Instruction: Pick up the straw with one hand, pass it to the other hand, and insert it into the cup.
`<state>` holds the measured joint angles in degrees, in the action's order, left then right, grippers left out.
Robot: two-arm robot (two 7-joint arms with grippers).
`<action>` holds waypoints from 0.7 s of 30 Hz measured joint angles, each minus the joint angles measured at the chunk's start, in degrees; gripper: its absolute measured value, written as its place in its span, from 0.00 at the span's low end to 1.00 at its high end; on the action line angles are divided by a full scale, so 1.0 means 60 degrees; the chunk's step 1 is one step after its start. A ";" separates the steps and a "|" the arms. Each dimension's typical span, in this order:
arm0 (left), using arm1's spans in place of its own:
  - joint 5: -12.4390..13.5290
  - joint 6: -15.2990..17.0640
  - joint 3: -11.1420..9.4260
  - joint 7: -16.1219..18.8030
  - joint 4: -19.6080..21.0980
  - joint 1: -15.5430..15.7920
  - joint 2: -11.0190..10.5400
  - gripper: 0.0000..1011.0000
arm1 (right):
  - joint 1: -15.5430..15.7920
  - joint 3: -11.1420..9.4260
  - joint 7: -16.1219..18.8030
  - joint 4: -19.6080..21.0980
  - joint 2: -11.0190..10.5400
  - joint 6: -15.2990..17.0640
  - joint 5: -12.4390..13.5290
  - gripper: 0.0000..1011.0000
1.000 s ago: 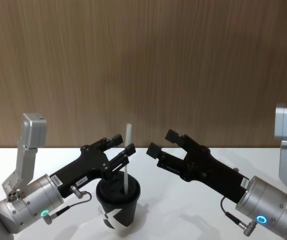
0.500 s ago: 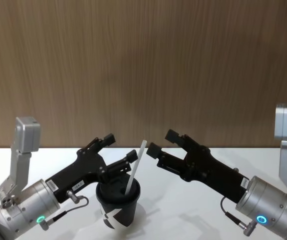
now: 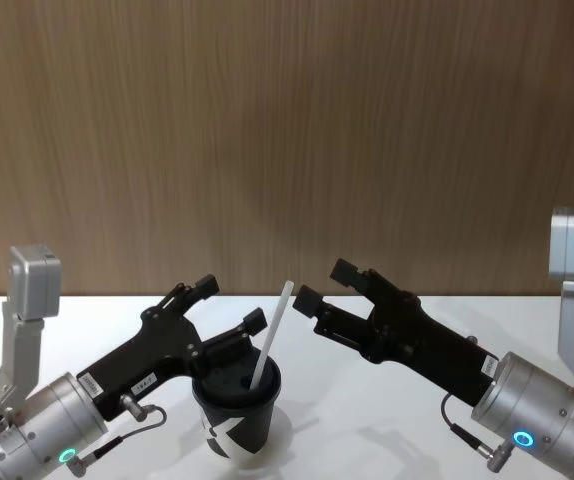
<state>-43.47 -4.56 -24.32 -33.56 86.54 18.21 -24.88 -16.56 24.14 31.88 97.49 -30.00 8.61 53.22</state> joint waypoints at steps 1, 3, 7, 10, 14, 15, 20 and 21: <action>0.0006 -0.0010 0.0010 0.0017 0.0033 -0.0026 -0.0011 0.99 | 0.0000 0.0000 0.0000 0.0000 0.0000 0.0000 0.0000 0.99; 0.0022 -0.0035 0.0031 0.0059 0.0113 -0.0085 -0.0038 0.99 | 0.0000 0.0000 0.0000 0.0001 0.0000 0.0000 0.0000 0.99; 0.0127 -0.0113 0.0084 0.0187 0.0304 -0.0231 -0.0092 0.99 | 0.0001 0.0000 0.0000 0.0000 0.0000 0.0000 0.0000 0.99; 0.0201 -0.0160 0.0116 0.0262 0.0418 -0.0315 -0.0110 0.99 | 0.0000 0.0000 0.0000 0.0000 0.0000 0.0000 0.0000 0.99; 0.0275 -0.0205 0.0149 0.0327 0.0531 -0.0409 -0.0121 0.99 | 0.0000 0.0001 0.0000 0.0003 -0.0007 -0.0002 0.0000 0.99; 0.0288 -0.0215 0.0154 0.0339 0.0550 -0.0423 -0.0123 0.99 | 0.0002 0.0001 -0.0001 0.0005 -0.0010 -0.0004 0.0000 0.99; 0.0354 -0.0257 0.0183 0.0404 0.0653 -0.0502 -0.0135 0.99 | 0.0075 -0.0019 -0.0067 0.0082 -0.0093 -0.0024 -0.0002 0.99; 0.0361 -0.0261 0.0187 0.0410 0.0662 -0.0511 -0.0137 0.99 | 0.0096 -0.0032 -0.0086 0.0106 -0.0120 -0.0027 -0.0004 0.99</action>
<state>-41.31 -6.13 -23.20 -31.10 90.52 15.15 -25.70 -15.98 23.95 31.36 98.12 -30.72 8.45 53.20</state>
